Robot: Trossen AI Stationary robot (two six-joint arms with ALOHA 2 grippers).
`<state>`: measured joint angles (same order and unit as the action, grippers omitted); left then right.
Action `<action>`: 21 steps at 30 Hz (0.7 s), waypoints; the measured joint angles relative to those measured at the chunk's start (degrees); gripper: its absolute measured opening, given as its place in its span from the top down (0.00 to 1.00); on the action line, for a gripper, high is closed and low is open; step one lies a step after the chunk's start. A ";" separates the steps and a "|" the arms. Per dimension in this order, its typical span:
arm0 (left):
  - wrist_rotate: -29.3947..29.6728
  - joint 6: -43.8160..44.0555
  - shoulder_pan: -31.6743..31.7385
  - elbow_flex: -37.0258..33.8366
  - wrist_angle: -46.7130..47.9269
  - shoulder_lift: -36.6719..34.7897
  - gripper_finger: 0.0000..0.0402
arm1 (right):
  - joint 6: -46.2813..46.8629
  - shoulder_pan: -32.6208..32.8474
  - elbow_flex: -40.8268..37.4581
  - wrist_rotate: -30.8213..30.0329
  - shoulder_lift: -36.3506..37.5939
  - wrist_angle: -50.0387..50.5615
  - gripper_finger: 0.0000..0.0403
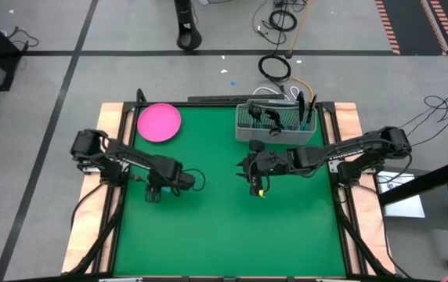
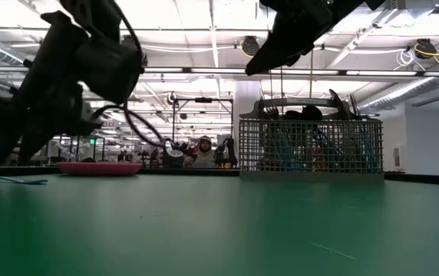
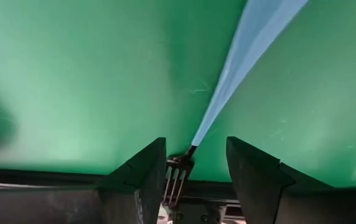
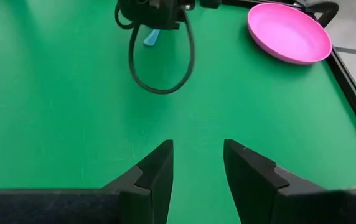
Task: Sort silverware
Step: Put the black fork into the cutlery rack with the other black forks
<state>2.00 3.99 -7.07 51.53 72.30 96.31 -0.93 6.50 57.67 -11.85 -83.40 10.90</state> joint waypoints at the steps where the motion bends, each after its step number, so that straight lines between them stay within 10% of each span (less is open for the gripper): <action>1: -0.05 -0.25 -0.40 -0.21 -0.02 0.60 0.57 | 0.00 0.00 0.00 0.01 0.00 0.05 0.68; 21: -1.67 -0.33 -1.33 -7.42 -6.81 1.44 0.67 | 2.15 1.18 -0.02 0.14 0.00 1.65 0.68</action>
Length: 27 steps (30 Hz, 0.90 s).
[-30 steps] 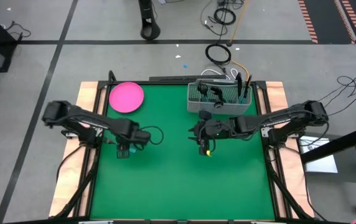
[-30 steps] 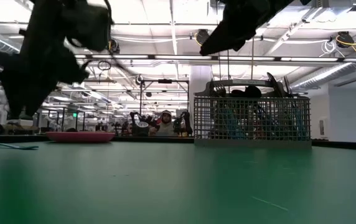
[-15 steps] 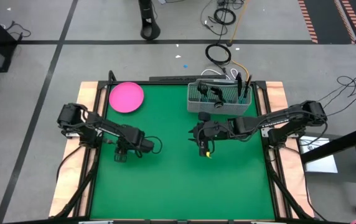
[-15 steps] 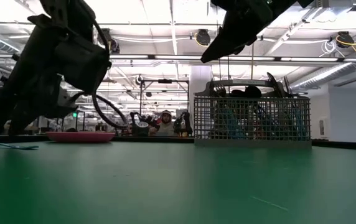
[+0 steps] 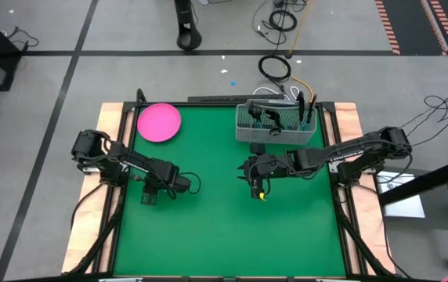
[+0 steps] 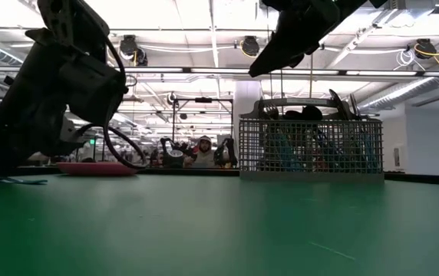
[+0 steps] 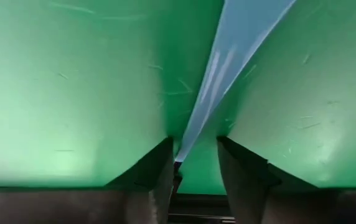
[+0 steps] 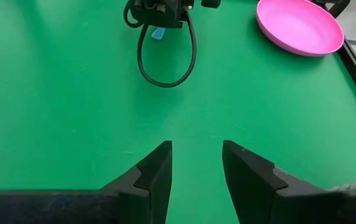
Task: Sort silverware
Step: Put the black fork into the cutlery rack with the other black forks
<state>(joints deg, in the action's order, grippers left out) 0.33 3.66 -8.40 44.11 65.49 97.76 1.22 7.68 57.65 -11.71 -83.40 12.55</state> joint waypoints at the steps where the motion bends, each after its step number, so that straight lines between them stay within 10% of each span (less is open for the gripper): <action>1: -0.19 -0.01 0.00 -0.01 -0.03 0.00 0.70 | 0.27 0.00 0.00 0.01 0.00 0.01 0.68; 10: -0.59 -0.62 -0.04 -0.45 -1.75 -0.02 0.97 | 1.14 1.25 0.00 0.01 0.00 -0.28 0.68; 27: 0.97 0.39 0.22 11.91 -6.07 -11.16 0.97 | -0.78 2.19 0.00 -0.19 0.02 -1.23 0.68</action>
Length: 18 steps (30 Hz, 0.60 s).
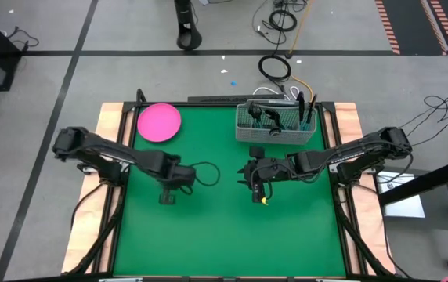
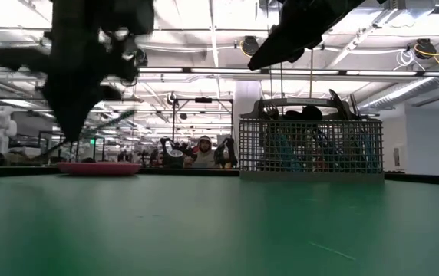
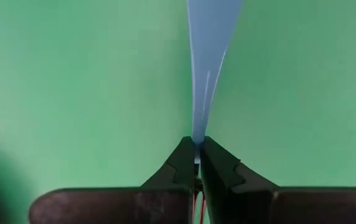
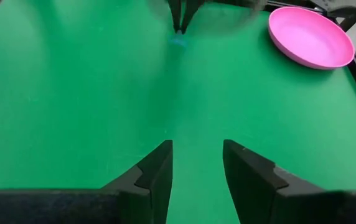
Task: Sort silverware
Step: Put the black fork into the cutlery rack with the other black forks
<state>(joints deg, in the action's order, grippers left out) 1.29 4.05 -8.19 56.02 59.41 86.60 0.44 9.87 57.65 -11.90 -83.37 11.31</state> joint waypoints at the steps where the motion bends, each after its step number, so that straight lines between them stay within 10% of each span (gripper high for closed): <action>1: -0.44 0.08 0.00 0.17 -2.40 -1.51 0.97 | -0.33 0.00 0.00 0.00 0.00 0.00 0.68; 18: -10.92 5.58 -0.86 -22.06 -87.28 -11.20 0.97 | -20.06 4.73 0.00 2.11 0.00 -6.45 0.68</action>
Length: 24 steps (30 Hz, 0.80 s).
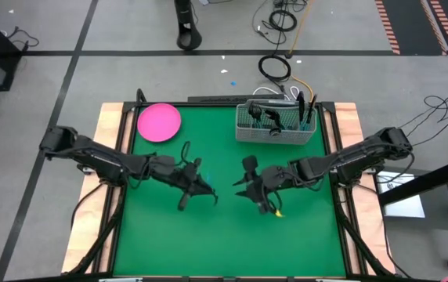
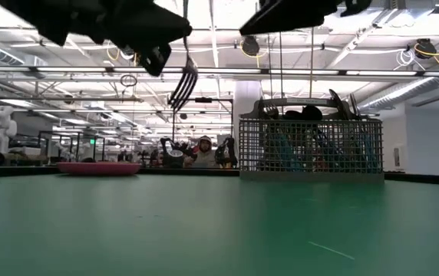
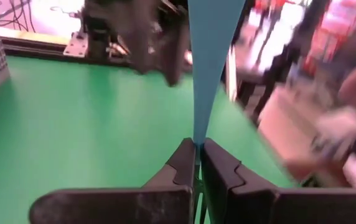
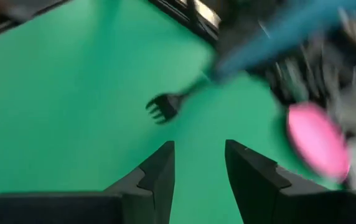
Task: Sort silverware
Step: Put the black fork into the cutlery rack with the other black forks
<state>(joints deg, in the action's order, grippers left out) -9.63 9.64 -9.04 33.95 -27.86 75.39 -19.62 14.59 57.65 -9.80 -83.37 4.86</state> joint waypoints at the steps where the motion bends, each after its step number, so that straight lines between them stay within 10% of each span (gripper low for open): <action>1: -0.02 3.10 0.18 -1.08 -3.69 0.64 0.97 | -3.88 0.40 0.00 0.78 0.00 -0.63 0.68; 10: -0.95 36.16 1.43 -2.07 -10.84 6.11 0.97 | -47.38 4.15 0.00 5.19 -0.19 -6.29 0.68; 24: -5.16 47.06 1.47 -1.44 -14.29 7.10 0.97 | -68.50 4.10 0.00 -14.11 -10.49 -22.02 0.68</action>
<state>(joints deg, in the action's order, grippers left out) -14.79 56.70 -7.57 32.51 -42.15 82.50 -88.12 18.70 57.65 -23.91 -93.86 -17.17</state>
